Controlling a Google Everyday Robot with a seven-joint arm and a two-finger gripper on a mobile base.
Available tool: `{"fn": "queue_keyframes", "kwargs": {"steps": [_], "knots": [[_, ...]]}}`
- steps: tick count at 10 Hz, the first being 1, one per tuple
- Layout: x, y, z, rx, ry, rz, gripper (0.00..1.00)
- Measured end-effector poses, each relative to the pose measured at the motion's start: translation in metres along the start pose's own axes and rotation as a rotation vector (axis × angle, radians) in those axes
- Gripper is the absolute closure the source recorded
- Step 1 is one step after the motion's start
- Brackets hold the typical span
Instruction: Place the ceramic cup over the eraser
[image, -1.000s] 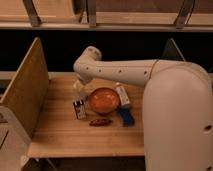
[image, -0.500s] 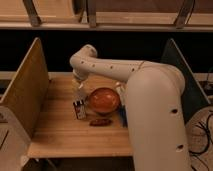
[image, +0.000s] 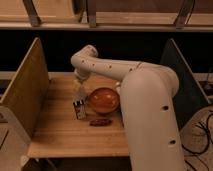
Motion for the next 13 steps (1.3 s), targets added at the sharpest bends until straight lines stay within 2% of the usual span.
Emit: {"fn": "queue_keyframes", "kwargs": {"steps": [1,5,7,10,11,13], "knots": [[-0.001,0.001,0.001,-0.006,-0.002,-0.006,0.29],[-0.011,0.024,0.028,-0.122,-0.005,-0.049,0.29],[-0.009,0.023,0.042,-0.164,0.009,-0.055,0.29],[-0.004,0.02,0.06,-0.202,0.043,-0.046,0.29],[0.0,0.016,0.065,-0.209,0.051,-0.035,0.34],[-0.001,0.014,0.069,-0.218,0.062,-0.048,0.55]]}}
